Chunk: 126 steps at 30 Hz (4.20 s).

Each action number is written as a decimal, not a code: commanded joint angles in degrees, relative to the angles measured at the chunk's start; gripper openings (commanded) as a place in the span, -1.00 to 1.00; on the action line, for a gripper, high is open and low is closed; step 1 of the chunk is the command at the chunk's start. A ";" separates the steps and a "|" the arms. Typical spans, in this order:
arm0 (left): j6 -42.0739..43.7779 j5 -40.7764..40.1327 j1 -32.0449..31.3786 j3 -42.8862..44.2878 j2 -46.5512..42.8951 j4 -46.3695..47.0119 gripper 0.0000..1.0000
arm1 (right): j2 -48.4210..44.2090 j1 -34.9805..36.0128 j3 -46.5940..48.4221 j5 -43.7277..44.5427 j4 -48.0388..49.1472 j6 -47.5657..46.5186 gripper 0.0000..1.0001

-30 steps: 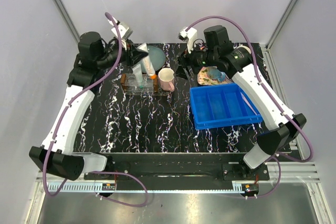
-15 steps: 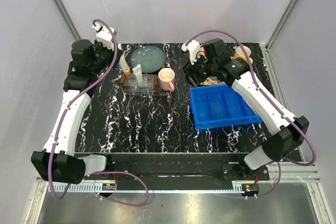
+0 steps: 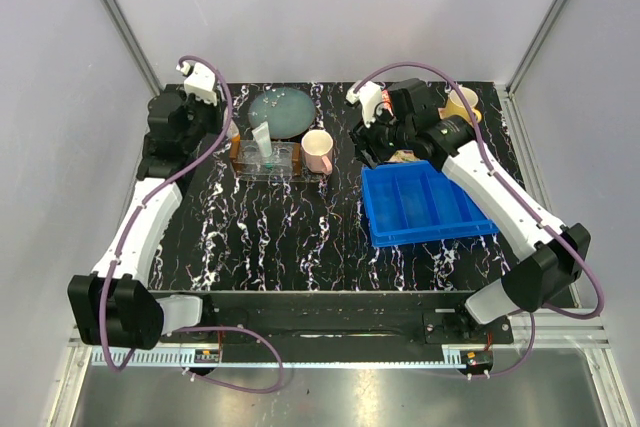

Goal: Prepare toiletry sets of a toothbrush and toothpaste on the tray

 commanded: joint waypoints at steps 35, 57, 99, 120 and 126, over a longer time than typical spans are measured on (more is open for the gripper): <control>5.13 11.93 1.35 -8.51 10.03 24.40 -1.00 | -1.64 -1.08 -2.26 0.82 3.90 -0.44 0.17; 7.60 14.13 1.79 -8.42 12.49 21.67 -1.00 | -1.64 -1.16 -2.26 0.47 3.90 -0.18 0.17; 6.54 15.89 2.23 -9.30 16.27 25.10 -1.00 | -2.08 -1.16 -3.41 0.55 3.90 -0.26 0.17; 7.07 15.71 2.23 -10.00 17.59 26.24 -1.00 | -1.91 -1.16 -3.49 0.73 3.90 -0.26 0.17; 7.42 15.71 2.23 -10.44 17.94 26.77 -1.00 | -1.47 -1.16 -3.41 0.73 3.90 -0.26 0.17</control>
